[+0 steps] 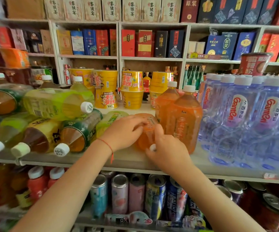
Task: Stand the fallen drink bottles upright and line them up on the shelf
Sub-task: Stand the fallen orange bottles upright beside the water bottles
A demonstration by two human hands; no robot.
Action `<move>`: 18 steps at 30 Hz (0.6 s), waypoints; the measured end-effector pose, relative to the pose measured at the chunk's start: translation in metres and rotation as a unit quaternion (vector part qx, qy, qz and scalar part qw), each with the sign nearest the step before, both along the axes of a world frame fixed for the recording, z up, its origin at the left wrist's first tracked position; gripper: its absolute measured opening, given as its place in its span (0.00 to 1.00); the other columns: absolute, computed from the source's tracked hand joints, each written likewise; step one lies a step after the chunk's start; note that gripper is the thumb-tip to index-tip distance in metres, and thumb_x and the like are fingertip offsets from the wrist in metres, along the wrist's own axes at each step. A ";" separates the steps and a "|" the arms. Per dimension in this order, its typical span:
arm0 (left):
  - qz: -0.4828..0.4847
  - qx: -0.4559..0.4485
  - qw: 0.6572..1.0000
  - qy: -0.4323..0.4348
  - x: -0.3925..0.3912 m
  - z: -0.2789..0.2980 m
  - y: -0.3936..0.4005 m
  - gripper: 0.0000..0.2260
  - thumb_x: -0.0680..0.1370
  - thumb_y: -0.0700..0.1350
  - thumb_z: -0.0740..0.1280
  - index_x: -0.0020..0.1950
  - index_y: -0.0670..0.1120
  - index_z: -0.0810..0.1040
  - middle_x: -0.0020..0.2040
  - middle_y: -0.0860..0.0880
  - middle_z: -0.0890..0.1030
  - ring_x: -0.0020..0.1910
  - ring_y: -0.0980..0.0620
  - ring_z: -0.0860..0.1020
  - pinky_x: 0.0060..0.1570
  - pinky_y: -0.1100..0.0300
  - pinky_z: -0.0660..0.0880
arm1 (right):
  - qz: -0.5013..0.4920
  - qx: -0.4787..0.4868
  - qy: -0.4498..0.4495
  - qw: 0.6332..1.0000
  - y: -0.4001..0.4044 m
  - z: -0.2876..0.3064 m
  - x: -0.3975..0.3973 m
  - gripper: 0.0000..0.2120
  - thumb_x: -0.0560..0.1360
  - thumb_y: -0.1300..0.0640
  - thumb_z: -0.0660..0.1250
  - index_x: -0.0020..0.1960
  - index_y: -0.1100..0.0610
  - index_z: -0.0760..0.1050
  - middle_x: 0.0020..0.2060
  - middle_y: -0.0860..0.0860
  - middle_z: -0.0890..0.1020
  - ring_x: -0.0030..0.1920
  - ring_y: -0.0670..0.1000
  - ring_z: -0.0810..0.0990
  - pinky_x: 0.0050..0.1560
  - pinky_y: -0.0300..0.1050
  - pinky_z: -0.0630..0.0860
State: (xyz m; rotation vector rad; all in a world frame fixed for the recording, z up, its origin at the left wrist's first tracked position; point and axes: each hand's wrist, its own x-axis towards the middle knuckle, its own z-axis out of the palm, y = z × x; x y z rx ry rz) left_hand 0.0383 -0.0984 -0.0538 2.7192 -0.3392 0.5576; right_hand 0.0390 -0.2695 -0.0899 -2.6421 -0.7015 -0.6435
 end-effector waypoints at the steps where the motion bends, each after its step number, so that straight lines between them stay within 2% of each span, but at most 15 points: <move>1: -0.007 -0.010 1.000 0.004 0.000 0.000 0.003 0.18 0.83 0.43 0.59 0.71 0.55 0.75 0.71 0.52 0.75 0.69 0.50 0.71 0.70 0.54 0.66 | 0.005 0.009 -0.008 1.000 0.000 0.000 0.002 0.18 0.77 0.49 0.63 0.60 0.54 0.59 0.37 0.48 0.75 0.42 0.59 0.82 0.34 0.45 0.67; 3: -0.022 -0.029 0.999 0.018 0.001 -0.001 0.009 0.24 0.80 0.37 0.60 0.73 0.55 0.73 0.73 0.52 0.73 0.71 0.50 0.69 0.71 0.56 0.63 | 0.019 0.020 -0.026 0.999 -0.001 0.003 0.003 0.17 0.78 0.50 0.64 0.62 0.55 0.63 0.35 0.46 0.74 0.37 0.55 0.80 0.30 0.44 0.65; 5: -0.036 -0.035 0.998 0.035 0.004 -0.001 0.014 0.30 0.77 0.36 0.64 0.77 0.57 0.66 0.75 0.52 0.70 0.73 0.50 0.67 0.73 0.55 0.64 | 0.046 0.076 -0.049 0.995 -0.003 0.014 0.004 0.14 0.79 0.50 0.65 0.57 0.54 0.64 0.31 0.43 0.73 0.31 0.50 0.76 0.26 0.42 0.64; 7: -0.051 -0.044 0.997 0.047 0.007 0.001 0.015 0.37 0.75 0.40 0.72 0.79 0.57 0.59 0.76 0.53 0.66 0.74 0.50 0.66 0.74 0.51 0.65 | 0.059 0.131 -0.073 0.987 -0.003 0.030 0.007 0.11 0.79 0.49 0.66 0.52 0.51 0.65 0.32 0.43 0.74 0.30 0.46 0.76 0.26 0.41 0.69; 9: -0.075 -0.091 0.993 0.032 0.011 0.003 0.010 0.42 0.70 0.47 0.80 0.77 0.59 0.59 0.73 0.55 0.69 0.71 0.52 0.68 0.71 0.50 0.68 | 0.063 0.167 -0.095 0.979 0.001 0.048 0.010 0.10 0.80 0.48 0.66 0.51 0.50 0.65 0.36 0.43 0.76 0.33 0.44 0.77 0.29 0.42 0.74; 13: -0.054 -0.207 0.977 -0.012 0.021 0.005 0.000 0.38 0.65 0.55 0.82 0.68 0.61 0.65 0.63 0.60 0.76 0.61 0.55 0.76 0.60 0.54 0.76 | 0.046 0.178 -0.134 0.974 0.010 0.081 0.023 0.11 0.81 0.45 0.63 0.54 0.52 0.70 0.40 0.46 0.78 0.38 0.48 0.78 0.35 0.47 0.78; 15: -0.023 -0.228 0.973 -0.010 0.025 0.005 -0.004 0.36 0.64 0.61 0.81 0.66 0.61 0.66 0.59 0.60 0.79 0.57 0.55 0.78 0.53 0.58 0.76 | 0.033 0.151 -0.134 0.979 0.014 0.095 0.034 0.13 0.82 0.44 0.62 0.57 0.54 0.72 0.43 0.48 0.79 0.41 0.50 0.78 0.39 0.49 0.78; 18: 0.018 -0.230 0.973 -0.002 0.029 0.007 -0.007 0.35 0.65 0.64 0.79 0.66 0.58 0.66 0.58 0.58 0.80 0.56 0.53 0.79 0.50 0.57 0.75 | 0.008 0.087 -0.144 0.986 0.021 0.108 0.048 0.15 0.83 0.45 0.59 0.59 0.55 0.74 0.48 0.50 0.77 0.47 0.52 0.76 0.43 0.48 0.73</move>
